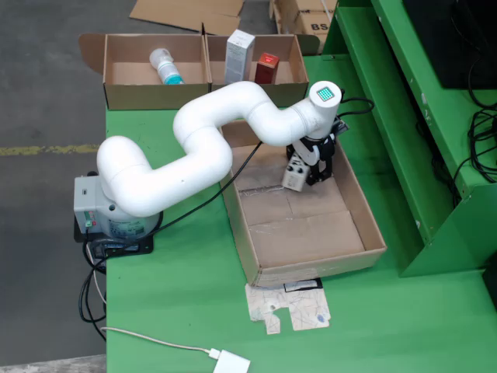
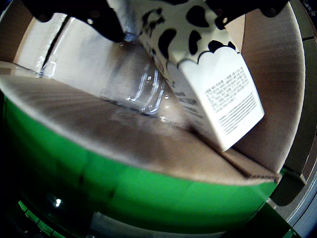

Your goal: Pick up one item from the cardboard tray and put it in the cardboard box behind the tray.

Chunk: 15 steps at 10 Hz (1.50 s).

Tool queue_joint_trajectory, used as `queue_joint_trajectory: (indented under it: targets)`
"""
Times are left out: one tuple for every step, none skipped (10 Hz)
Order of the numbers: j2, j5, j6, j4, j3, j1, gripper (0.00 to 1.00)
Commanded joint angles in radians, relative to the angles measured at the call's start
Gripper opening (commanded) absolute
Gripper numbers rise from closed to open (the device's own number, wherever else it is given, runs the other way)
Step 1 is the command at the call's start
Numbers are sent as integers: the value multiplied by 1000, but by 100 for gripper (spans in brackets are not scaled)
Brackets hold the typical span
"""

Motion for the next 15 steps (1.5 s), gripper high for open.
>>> queue_joint_trajectory:
  targets:
    - [25,-1,-6,6,11,3,0]
    - [25,-1,-6,6,11,3,0]
    - [25,-1,-6,6,11,3,0]
    - [25,-1,-6,6,11,3,0]
    - [25,-1,-6,6,11,3,0]
    - [25,-1,-6,6,11,3,0]
    - [25,-1,-6,6,11,3,0]
    - [25,-1,-6,6,11,3,0]
    - [25,-1,-6,6,11,3,0]
    - [25,-1,-6,6,11,3,0]
    - [25,-1,-6,6,11,3,0]
    - [25,-1,-6,6,11,3,0]
    - [55,15,-16,-30,11,-1,0]
    - [55,15,-16,-30,11,-1,0]
    - [109,27,-29,-107,11,-4,0]
